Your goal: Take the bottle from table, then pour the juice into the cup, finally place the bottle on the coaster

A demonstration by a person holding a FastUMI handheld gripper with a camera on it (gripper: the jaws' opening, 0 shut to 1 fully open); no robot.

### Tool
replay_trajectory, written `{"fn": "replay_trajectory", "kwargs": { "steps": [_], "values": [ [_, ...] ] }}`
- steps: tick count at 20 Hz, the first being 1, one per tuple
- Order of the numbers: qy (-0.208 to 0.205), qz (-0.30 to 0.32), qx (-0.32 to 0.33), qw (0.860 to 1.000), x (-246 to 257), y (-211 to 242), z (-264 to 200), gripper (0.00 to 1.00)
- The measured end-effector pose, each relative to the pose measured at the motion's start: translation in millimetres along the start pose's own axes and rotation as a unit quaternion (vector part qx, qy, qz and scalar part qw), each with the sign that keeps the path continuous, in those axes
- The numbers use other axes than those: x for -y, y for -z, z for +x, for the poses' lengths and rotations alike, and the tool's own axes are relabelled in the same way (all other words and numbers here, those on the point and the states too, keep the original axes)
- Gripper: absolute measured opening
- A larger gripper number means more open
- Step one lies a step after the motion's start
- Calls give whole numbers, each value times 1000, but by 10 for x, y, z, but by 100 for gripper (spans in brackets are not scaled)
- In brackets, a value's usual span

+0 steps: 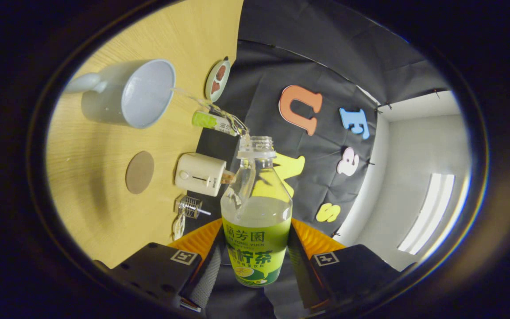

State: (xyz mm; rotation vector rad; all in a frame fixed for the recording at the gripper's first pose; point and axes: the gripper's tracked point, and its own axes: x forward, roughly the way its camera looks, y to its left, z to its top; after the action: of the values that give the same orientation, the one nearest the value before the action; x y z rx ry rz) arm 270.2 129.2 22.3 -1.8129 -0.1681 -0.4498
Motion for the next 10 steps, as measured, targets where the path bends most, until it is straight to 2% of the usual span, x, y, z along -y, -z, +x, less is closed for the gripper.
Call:
{"fn": "replay_trajectory", "kwargs": {
  "steps": [10],
  "values": [
    [9,-24,1,1000,38,34,4,80]
  ]
}}
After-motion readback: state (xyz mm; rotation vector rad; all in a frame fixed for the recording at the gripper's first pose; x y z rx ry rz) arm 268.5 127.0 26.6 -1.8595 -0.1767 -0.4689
